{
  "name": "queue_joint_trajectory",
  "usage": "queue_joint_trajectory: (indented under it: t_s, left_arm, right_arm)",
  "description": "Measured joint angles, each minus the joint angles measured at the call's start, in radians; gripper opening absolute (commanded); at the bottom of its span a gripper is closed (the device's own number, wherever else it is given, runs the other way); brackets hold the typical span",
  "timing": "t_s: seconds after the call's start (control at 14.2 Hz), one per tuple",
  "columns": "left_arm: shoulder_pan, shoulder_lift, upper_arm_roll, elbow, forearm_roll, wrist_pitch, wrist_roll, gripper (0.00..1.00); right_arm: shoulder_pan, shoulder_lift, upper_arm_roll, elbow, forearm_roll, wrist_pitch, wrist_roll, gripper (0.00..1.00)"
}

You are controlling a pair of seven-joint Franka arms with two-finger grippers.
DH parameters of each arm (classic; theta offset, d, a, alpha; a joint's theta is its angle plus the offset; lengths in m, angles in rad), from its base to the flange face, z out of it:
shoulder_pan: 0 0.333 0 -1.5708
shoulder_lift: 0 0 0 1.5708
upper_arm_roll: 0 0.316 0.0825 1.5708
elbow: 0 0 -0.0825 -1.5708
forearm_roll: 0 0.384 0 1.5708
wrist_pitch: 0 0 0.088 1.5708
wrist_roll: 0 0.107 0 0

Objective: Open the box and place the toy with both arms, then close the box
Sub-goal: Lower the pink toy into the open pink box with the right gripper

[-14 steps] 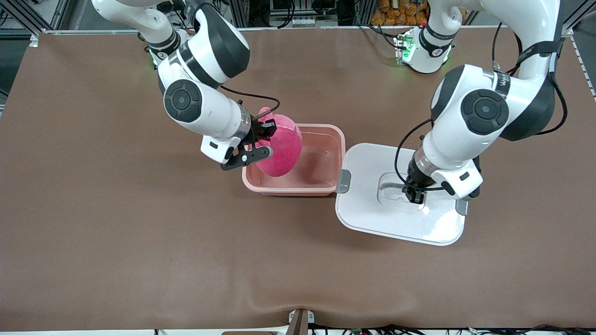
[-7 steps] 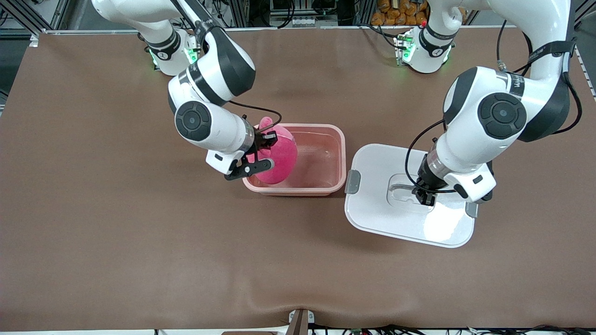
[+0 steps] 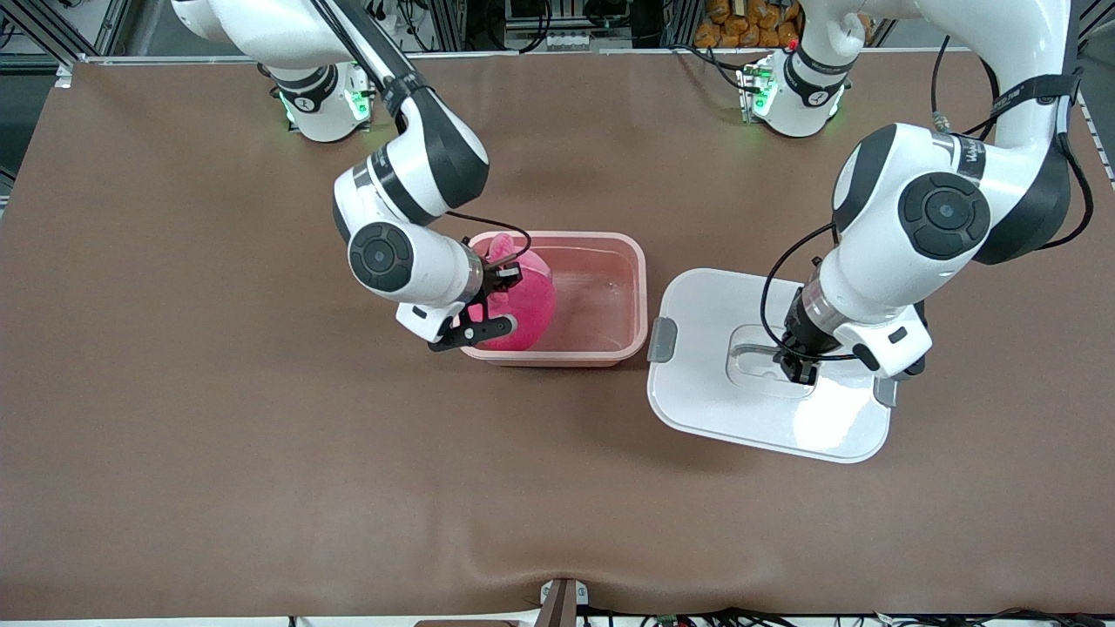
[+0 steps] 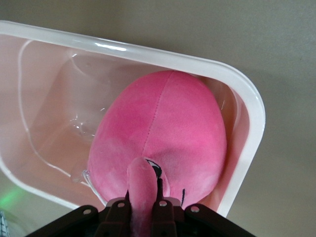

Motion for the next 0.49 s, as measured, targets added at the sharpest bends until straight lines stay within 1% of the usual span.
queue_joint_trajectory:
  t_s: [0.35, 0.49]
  left_arm:
    - [0.0, 0.0, 0.0, 0.0, 0.0, 0.0, 0.0, 0.0]
    - [0.0, 0.0, 0.0, 0.0, 0.0, 0.0, 0.0, 0.0]
  right_arm:
    - [0.003, 0.055, 0.001, 0.0, 0.0, 0.04, 0.0, 0.0]
    - [0.02, 0.072, 0.002, 0.0, 0.0, 0.075, 0.004, 0.0]
